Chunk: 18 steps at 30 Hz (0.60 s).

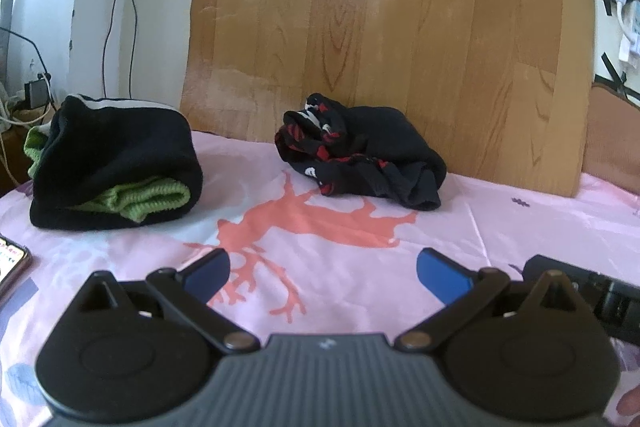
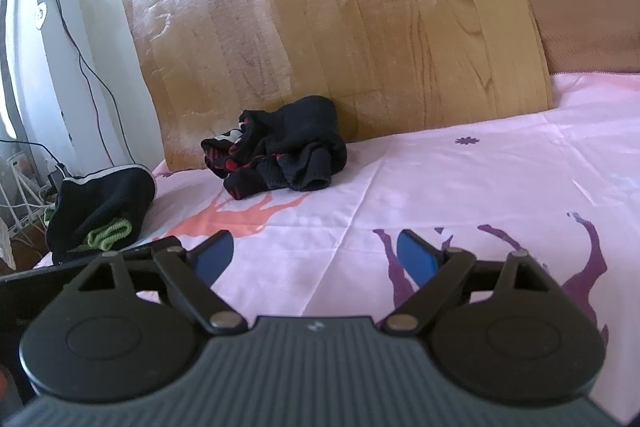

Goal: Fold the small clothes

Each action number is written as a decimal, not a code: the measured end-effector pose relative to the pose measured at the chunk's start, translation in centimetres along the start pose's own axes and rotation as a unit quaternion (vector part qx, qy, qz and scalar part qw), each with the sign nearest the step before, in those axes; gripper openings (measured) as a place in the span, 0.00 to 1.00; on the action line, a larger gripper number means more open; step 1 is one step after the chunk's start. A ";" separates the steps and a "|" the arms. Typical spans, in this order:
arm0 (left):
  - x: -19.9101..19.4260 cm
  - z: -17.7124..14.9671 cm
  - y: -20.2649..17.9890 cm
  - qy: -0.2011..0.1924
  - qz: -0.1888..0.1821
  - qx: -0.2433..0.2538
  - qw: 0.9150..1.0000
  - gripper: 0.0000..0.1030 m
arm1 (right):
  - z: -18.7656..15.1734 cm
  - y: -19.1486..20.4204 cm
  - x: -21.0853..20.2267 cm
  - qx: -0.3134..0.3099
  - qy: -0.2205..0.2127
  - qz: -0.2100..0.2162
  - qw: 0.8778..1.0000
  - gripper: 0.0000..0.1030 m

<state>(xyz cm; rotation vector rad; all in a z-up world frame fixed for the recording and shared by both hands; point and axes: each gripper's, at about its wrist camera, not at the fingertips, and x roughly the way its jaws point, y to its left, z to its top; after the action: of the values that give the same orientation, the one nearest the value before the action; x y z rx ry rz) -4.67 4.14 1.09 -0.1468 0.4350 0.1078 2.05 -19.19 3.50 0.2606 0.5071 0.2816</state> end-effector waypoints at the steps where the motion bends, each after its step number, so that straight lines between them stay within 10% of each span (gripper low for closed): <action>1: 0.0 0.0 0.0 0.000 0.001 -0.002 1.000 1.00 | 0.0 -0.1 0.0 0.002 0.000 0.000 1.000 0.88; 18: -0.7 -0.1 0.9 -0.022 0.011 -0.037 0.999 1.00 | 0.1 -0.5 -0.2 0.016 -0.003 -0.001 1.000 0.89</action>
<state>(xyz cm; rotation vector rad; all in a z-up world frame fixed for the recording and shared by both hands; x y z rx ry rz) -5.48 4.96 1.17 -0.2123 0.3896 0.1487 2.07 -19.75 3.47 0.2917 0.5069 0.2709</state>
